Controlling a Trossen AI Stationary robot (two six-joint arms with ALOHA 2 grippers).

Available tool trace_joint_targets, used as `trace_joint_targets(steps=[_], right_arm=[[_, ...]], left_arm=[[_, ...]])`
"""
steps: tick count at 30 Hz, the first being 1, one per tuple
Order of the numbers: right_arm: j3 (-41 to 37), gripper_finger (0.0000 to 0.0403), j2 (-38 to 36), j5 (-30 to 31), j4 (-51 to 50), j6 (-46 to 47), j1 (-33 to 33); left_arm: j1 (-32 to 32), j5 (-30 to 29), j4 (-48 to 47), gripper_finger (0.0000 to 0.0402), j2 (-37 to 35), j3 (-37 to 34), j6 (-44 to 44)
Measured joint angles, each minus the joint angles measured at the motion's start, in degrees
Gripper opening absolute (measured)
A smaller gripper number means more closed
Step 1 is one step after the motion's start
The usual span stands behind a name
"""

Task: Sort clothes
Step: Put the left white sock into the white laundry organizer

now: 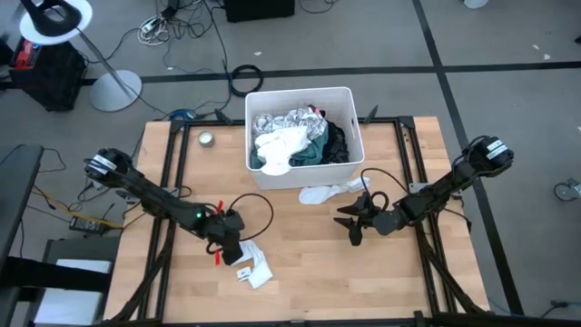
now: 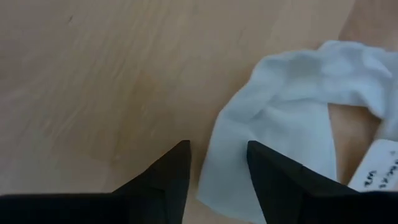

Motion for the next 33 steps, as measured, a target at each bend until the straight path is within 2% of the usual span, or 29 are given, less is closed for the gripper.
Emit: trace_joint_targets(steps=[5,11,19,26,33], right_arm=[[0.0,0.0183,0.0,0.0,0.0,0.1,0.0],[0.0,0.0183,0.0,0.0,0.0,0.2,0.0],[0.0,0.0183,0.0,0.0,0.0,0.2,0.0],[0.0,0.0183,0.0,0.0,0.0,0.2,0.0],[0.0,0.0183,0.0,0.0,0.0,0.2,0.0]], left_arm=[[0.0,-0.8,-0.3,0.0125,1.2,0.1,-1.2],[0.1,-1.3,-1.6,0.0016,1.3,1.0,-1.3],[0.2,-1.2,-2.6,0.0003,1.5,3.4,0.0],[1.6,-1.5,-3.2,0.0001,1.5,9.6,5.9],[4.0,-3.7,-12.9,0.0001,1.5,19.0,12.8]])
